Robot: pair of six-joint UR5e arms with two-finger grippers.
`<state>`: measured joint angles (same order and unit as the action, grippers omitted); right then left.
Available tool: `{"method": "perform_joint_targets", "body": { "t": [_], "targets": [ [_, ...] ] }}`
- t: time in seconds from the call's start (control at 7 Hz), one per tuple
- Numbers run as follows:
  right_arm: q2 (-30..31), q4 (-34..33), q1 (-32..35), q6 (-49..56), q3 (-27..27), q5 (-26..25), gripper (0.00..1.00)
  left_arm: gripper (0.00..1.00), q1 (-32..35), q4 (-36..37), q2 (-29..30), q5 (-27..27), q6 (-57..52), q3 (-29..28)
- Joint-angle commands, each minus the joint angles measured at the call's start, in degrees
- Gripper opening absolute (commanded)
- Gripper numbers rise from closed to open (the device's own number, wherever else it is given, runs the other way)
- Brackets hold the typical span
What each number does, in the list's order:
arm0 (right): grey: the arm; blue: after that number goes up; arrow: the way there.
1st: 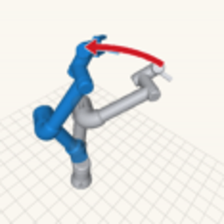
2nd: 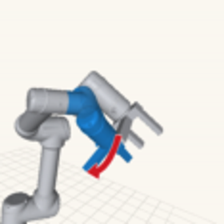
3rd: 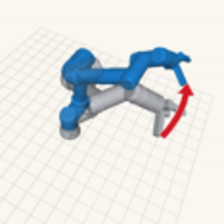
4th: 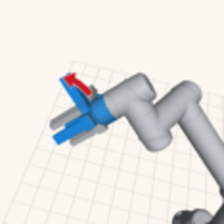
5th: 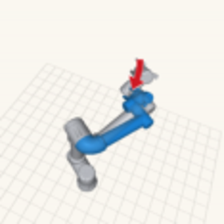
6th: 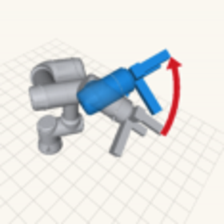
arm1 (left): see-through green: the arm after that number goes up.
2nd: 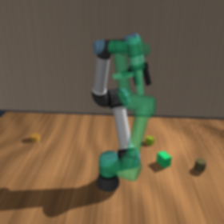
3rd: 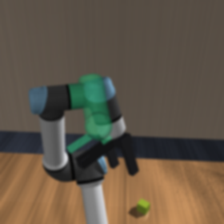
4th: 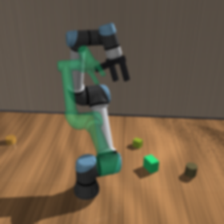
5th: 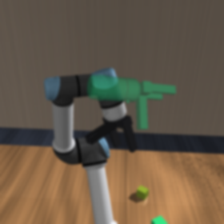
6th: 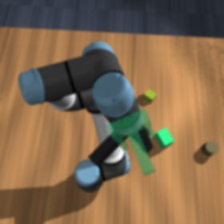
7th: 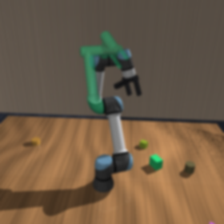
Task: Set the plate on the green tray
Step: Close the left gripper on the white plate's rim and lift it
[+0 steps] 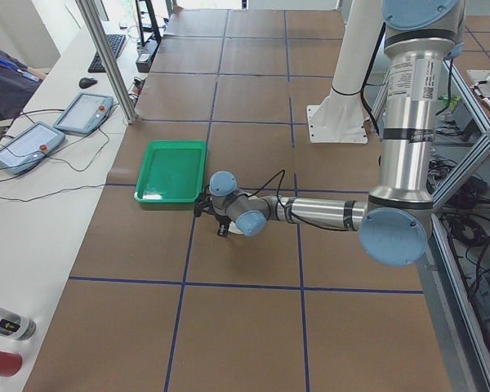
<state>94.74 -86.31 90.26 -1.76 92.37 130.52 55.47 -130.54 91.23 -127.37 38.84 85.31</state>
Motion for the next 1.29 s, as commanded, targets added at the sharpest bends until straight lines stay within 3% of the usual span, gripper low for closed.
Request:
{"method": "perform_joint_targets", "body": {
  "t": [0.0,0.14,0.86,1.14],
  "targets": [
    [0.00,0.00,0.00,0.00,0.00,0.00,1.00,0.07,-0.10,0.02,0.09,-0.24,-0.17,0.03],
    [0.00,0.00,0.00,0.00,0.00,0.00,1.00,0.00,-0.10,0.11,0.00,-0.42,-0.96,0.38],
    [0.00,0.00,0.00,0.00,0.00,0.00,1.00,0.00,6.22,0.81,-1.40,-22.44,-8.26,1.70],
    [0.00,0.00,0.00,0.00,0.00,0.00,1.00,0.00,8.77,2.55,-1.49,-25.20,-8.17,1.70]
  ]
}}
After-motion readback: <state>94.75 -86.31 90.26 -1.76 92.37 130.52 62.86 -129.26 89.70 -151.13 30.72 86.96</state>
